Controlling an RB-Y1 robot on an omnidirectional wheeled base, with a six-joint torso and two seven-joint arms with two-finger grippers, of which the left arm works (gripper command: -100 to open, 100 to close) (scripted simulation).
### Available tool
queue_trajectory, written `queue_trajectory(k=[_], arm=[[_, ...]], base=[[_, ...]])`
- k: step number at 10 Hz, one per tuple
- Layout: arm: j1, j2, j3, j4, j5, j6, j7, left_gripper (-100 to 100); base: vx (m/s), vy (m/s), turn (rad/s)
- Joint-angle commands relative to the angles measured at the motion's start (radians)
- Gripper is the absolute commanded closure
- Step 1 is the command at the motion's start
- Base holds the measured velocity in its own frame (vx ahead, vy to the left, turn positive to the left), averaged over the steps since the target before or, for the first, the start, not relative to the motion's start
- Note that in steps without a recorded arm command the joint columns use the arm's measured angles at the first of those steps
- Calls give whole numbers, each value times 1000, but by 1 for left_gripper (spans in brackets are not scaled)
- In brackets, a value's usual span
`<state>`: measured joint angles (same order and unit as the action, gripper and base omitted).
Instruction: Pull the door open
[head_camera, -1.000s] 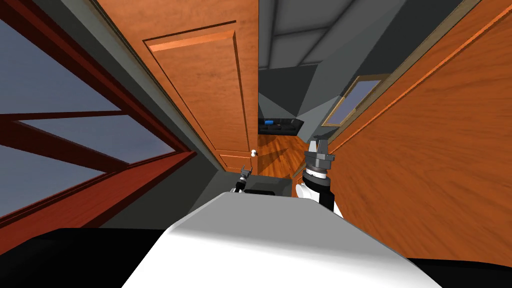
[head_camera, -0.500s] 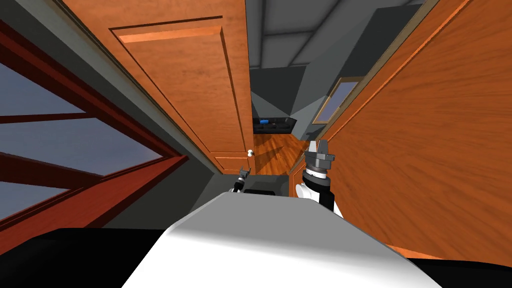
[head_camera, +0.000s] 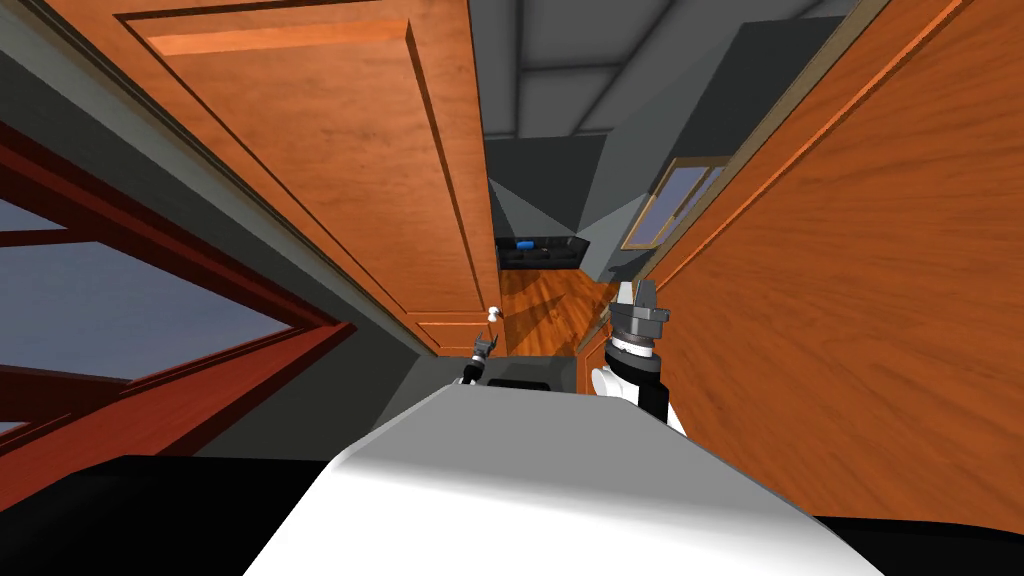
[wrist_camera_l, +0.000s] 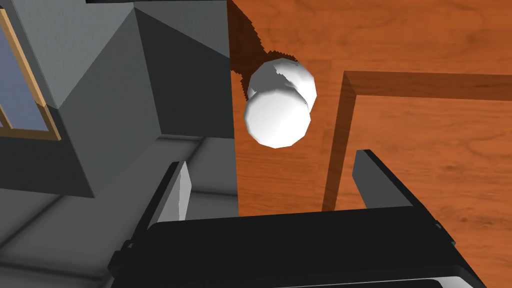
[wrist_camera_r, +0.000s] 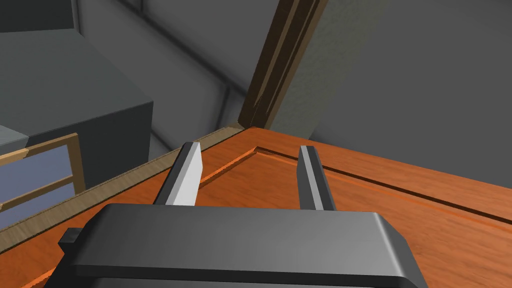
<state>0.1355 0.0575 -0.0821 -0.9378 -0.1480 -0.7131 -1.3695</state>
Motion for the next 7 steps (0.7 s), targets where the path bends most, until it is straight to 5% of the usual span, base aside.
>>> queue_trajectory(k=[1, 7], arm=[[4, 2, 3, -11, 1, -3, -5, -100], [12, 3, 8, -43, 1, -22, -32, -100]], base=[[225, -74, 162], [194, -89, 224]])
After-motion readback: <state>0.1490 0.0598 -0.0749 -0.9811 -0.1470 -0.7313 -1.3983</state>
